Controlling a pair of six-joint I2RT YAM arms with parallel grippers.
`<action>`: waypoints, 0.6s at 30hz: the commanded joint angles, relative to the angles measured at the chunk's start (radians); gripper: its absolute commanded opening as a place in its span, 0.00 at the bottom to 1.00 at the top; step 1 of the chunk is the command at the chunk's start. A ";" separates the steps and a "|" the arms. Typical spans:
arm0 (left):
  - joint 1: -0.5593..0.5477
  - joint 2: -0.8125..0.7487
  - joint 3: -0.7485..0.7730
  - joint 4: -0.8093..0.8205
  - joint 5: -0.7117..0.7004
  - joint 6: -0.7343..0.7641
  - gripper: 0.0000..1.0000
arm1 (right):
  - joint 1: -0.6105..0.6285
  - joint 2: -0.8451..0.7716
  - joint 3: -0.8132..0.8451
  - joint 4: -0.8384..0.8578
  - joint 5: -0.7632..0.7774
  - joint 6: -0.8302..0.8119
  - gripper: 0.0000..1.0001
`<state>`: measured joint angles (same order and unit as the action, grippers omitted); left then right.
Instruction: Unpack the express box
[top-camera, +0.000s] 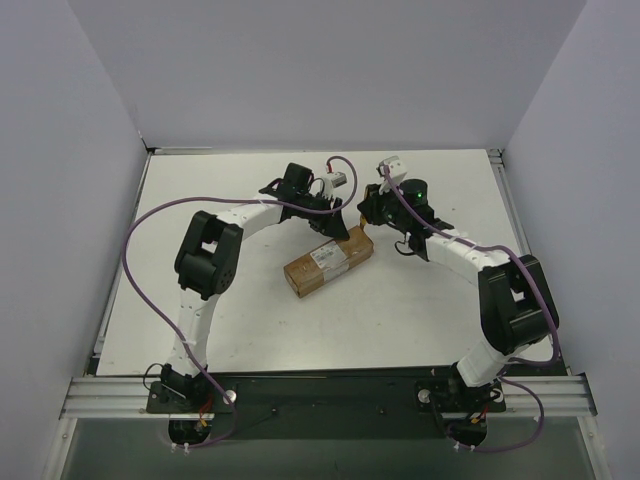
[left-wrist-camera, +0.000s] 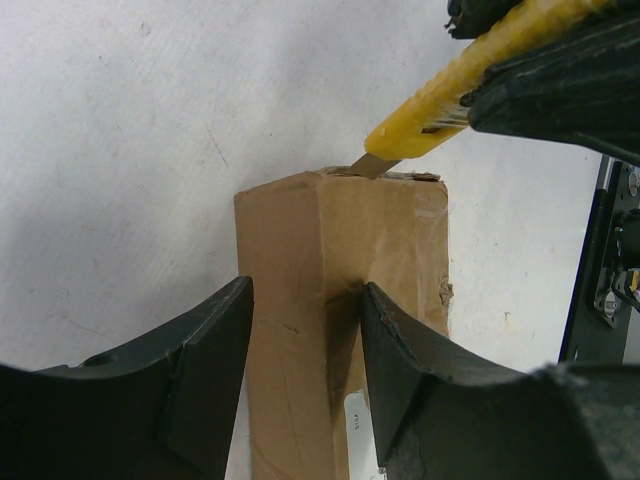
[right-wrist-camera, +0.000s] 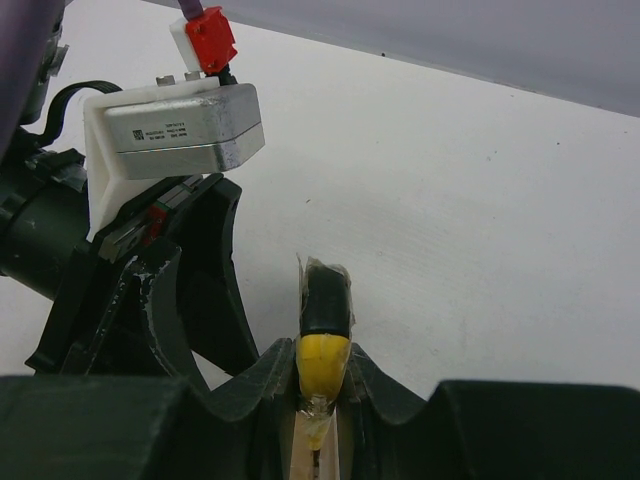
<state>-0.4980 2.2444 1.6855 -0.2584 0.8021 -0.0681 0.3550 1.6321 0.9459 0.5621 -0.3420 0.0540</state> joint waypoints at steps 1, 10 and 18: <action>-0.011 0.012 -0.030 -0.079 -0.049 0.039 0.56 | -0.005 -0.008 0.005 0.079 -0.026 -0.017 0.00; -0.011 0.020 -0.027 -0.079 -0.049 0.039 0.55 | -0.022 0.000 0.027 0.079 -0.031 -0.008 0.00; -0.010 0.026 -0.021 -0.067 -0.046 0.028 0.55 | -0.022 -0.002 0.024 0.067 -0.045 0.004 0.00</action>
<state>-0.4980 2.2444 1.6855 -0.2581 0.8047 -0.0696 0.3393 1.6325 0.9455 0.5648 -0.3428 0.0528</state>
